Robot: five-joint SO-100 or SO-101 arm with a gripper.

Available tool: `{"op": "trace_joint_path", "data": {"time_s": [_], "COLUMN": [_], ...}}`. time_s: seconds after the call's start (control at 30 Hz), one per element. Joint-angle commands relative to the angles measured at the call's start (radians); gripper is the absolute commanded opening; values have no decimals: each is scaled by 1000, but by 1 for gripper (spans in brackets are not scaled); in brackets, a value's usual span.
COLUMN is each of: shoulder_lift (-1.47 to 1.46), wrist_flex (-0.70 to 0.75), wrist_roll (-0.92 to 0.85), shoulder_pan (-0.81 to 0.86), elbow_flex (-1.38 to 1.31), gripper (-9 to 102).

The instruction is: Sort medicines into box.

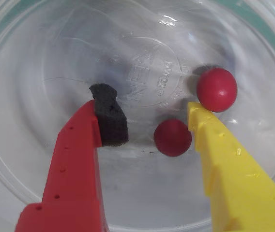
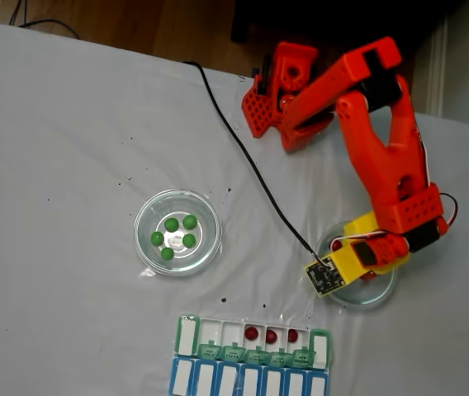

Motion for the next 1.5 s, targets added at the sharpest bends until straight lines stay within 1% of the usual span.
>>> {"op": "trace_joint_path", "data": {"time_s": [0.0, 0.17, 0.77, 1.47], "shoulder_lift": [132, 190, -3, -18], "wrist_flex": [69, 103, 91, 164], "wrist_roll": [9, 29, 15, -6], "shoulder_pan": [-29, -63, -67, -121], "elbow_flex": [-58, -58, -72, -91], "gripper": [22, 20, 19, 17]}}
